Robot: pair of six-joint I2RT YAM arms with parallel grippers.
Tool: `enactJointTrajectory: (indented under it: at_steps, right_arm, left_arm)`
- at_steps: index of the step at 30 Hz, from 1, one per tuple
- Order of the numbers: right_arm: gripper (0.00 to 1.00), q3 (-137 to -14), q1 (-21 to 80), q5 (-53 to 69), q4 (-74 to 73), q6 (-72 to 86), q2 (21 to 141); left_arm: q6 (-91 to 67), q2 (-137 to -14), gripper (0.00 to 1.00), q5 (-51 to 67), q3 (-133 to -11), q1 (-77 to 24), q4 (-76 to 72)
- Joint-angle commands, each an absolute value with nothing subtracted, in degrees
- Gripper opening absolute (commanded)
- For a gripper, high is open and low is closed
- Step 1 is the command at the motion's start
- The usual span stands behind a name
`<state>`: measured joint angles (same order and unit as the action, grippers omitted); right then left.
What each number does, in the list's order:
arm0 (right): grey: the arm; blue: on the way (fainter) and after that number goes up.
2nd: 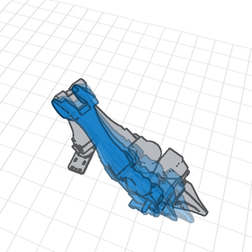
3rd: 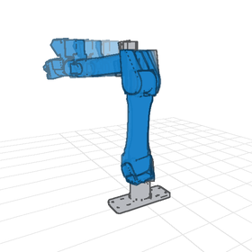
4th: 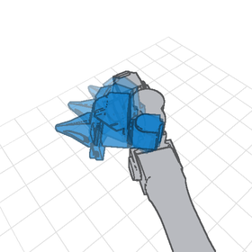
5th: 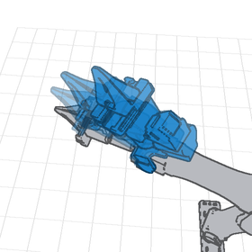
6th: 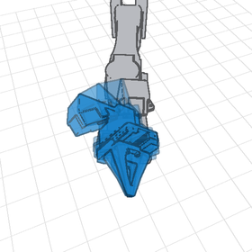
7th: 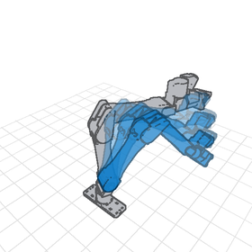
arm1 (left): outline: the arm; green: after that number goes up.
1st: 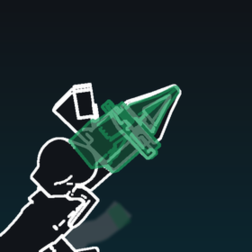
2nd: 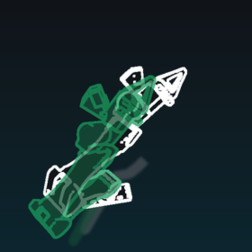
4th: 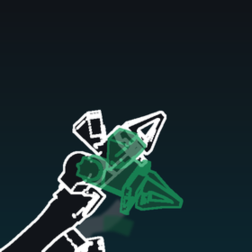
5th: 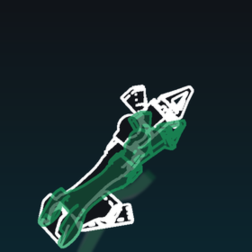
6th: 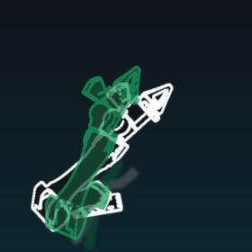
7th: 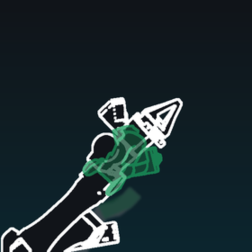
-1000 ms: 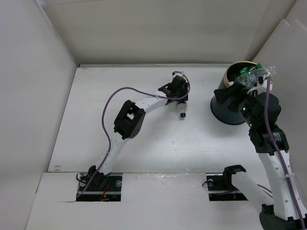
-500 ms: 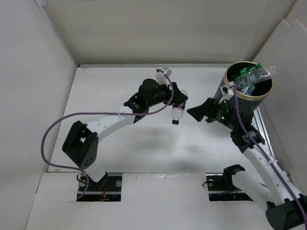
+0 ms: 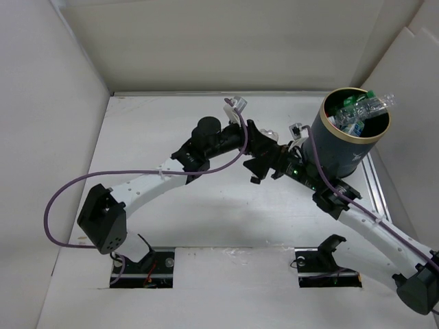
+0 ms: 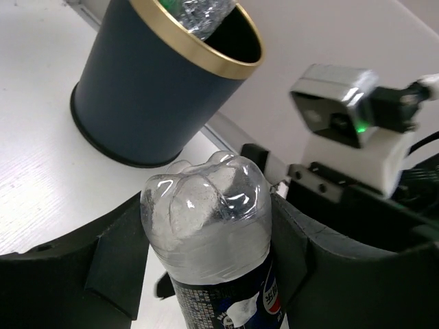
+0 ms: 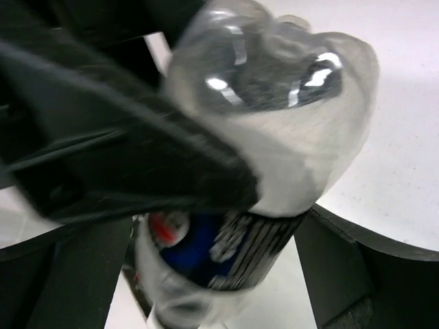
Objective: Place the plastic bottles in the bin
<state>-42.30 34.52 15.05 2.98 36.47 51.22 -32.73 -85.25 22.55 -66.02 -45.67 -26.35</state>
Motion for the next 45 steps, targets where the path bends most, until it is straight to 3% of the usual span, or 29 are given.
enactJointTrajectory:
  at_steps: [1, 3, 6, 8, 10, 11, 12, 15, 17, 18, 23, 27, 31, 39, 44, 45]
  right_arm:
    - [0.99, -43.8, 38.1, 2.8, 8.1, 37.3, 51.7]
    - [0.94, -43.8, 38.1, 1.4, 9.6, 37.8, 51.7]
    - [0.73, -43.2, 38.6, 0.9, 10.9, 37.8, 52.8]
    - [0.42, -43.9, 38.6, -0.1, 10.9, 37.8, 52.8]
    - [0.12, -43.9, 38.6, -2.7, 10.9, 37.3, 52.1]
    - [0.07, -44.6, 38.6, -3.5, 10.9, 37.3, 51.3]
    - [0.07, -44.6, 38.6, -4.6, 10.9, 36.6, 51.3]
    - [0.07, -48.7, 37.8, -9.7, 7.1, 32.6, 50.7]
    - [0.06, -51.8, 36.2, -15.4, 3.7, 29.6, 51.4]
    - [0.06, -55.0, 33.7, -17.0, 0.5, 28.9, 52.5]
    - [0.03, -64.5, 23.3, -19.6, -6.1, 25.9, 56.2]
    - [0.04, -70.8, 14.7, -26.4, -8.8, 25.2, 59.6]
    - [0.04, -73.7, 4.3, -25.0, -9.3, 25.9, 64.0]
    - [0.0, -76.2, -4.8, -26.5, -7.8, 27.9, 72.4]
    - [0.07, -77.6, -6.4, -25.1, -7.3, 27.9, 76.6]
    - [0.13, -77.6, -6.4, -25.1, -7.3, 27.9, 77.2]
  left_arm:
    - [-33.7, -80.1, 0.0, 23.9, -67.7, -46.8, -30.2]
    - [-34.2, -79.4, 0.0, 23.9, -67.7, -46.8, -30.8]
    - [-34.7, -78.1, 0.0, 23.9, -67.7, -46.8, -30.8]
    - [-34.7, -77.4, 0.0, 23.9, -67.7, -46.8, -30.8]
    - [-34.7, -76.5, 0.38, 23.9, -67.7, -46.8, -30.8]
    - [-34.7, -75.6, 0.77, 23.4, -67.7, -46.8, -30.8]
    - [-34.7, -74.8, 1.0, 22.6, -67.7, -46.8, -30.0]
    - [-33.1, -73.1, 1.0, 15.8, -70.5, -46.8, -25.2]
    - [-33.1, -71.9, 1.0, 4.7, -74.0, -46.8, -16.8]
    - [-34.1, -70.2, 1.0, -2.7, -77.1, -46.8, -9.2]
    - [-34.1, -61.8, 1.0, -14.2, -76.6, -46.8, -1.3]
    - [-31.5, -56.5, 1.0, -13.2, -75.5, -46.8, 2.1]
    - [-29.7, -53.2, 1.0, -12.3, -73.0, -46.8, 5.4]
    - [-27.6, -49.8, 1.0, -8.5, -69.9, -46.2, 10.2]
    - [-26.8, -49.8, 1.0, -8.0, -68.7, -46.2, 12.4]
    - [-26.8, -49.8, 1.0, -8.0, -68.7, -46.2, 12.9]
